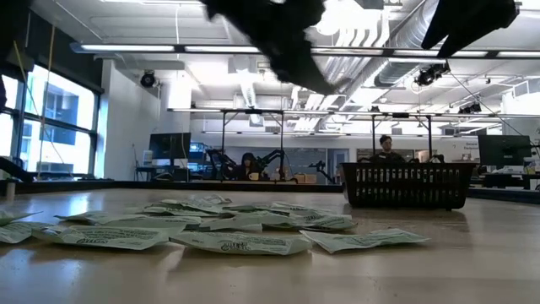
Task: Pick and place Stevia / Truvia into bins
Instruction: Put the stevia packet into the black bin
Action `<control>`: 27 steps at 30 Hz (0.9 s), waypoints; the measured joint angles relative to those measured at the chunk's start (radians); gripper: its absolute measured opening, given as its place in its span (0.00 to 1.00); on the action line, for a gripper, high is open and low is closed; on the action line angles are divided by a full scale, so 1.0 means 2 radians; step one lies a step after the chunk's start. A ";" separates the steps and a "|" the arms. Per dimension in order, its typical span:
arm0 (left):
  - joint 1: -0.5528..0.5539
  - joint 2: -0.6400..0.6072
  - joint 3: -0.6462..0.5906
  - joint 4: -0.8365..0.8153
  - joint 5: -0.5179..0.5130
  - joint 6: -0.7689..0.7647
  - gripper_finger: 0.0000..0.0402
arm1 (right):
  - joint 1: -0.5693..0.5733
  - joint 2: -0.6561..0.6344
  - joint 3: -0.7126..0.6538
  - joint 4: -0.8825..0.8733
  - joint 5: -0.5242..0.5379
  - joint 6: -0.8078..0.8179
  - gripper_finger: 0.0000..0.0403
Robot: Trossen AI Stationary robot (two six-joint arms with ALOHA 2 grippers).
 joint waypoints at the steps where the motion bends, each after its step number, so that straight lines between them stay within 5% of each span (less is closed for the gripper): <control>1: -0.001 0.028 0.027 0.001 0.008 0.010 0.06 | 0.000 -0.003 0.000 -0.002 0.000 0.000 0.77; 9: -0.002 0.195 0.227 -0.110 0.015 0.012 0.21 | 0.011 -0.009 0.000 -0.009 -0.009 0.002 0.77; 15: -0.002 0.211 0.283 -0.233 0.013 -0.028 0.34 | 0.019 -0.009 0.000 -0.014 -0.012 0.004 0.77; 18: -0.002 0.202 0.310 -0.372 0.013 -0.046 0.40 | 0.020 -0.009 0.000 -0.017 -0.012 0.003 0.77; 22: -0.016 0.178 0.305 -0.534 0.032 -0.038 0.42 | 0.020 -0.008 0.000 -0.016 -0.019 -0.019 0.77; 27: -0.073 0.105 0.214 -0.511 0.065 -0.049 0.37 | 0.025 -0.007 0.000 -0.011 -0.019 -0.048 0.77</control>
